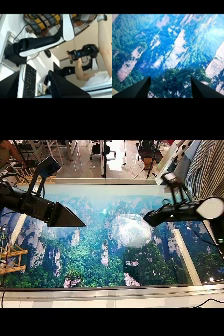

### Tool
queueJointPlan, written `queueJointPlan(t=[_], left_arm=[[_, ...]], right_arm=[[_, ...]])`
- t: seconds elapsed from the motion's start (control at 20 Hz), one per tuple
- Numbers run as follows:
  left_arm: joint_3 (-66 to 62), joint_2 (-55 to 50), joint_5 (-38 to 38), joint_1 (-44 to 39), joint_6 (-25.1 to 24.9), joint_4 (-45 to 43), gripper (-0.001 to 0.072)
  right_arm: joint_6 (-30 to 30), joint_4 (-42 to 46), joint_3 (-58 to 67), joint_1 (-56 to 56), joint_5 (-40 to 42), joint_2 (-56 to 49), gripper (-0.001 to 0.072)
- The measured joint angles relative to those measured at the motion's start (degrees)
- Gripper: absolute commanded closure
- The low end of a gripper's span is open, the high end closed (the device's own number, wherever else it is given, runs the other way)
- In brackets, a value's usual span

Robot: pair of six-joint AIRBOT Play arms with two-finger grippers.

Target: Fold the clothes and pants, and hang the long-sleeved shirts on hangers.

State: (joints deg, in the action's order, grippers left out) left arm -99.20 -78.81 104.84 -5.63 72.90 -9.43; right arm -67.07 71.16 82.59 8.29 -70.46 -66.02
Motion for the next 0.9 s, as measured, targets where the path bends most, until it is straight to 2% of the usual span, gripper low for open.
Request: queueJointPlan(t=[0.35, 0.9], left_arm=[[0.0, 0.0, 0.0, 0.0, 0.0, 0.0, 0.0313], [0.0, 0.0, 0.0, 0.0, 0.0, 0.0, 0.0313]], right_arm=[[3.6, 2.6, -2.5, 1.0, 6.7, -3.6, 0.0134], [4.2, 3.2, -2.7, 1.0, 8.5, -4.0, 0.0134]])
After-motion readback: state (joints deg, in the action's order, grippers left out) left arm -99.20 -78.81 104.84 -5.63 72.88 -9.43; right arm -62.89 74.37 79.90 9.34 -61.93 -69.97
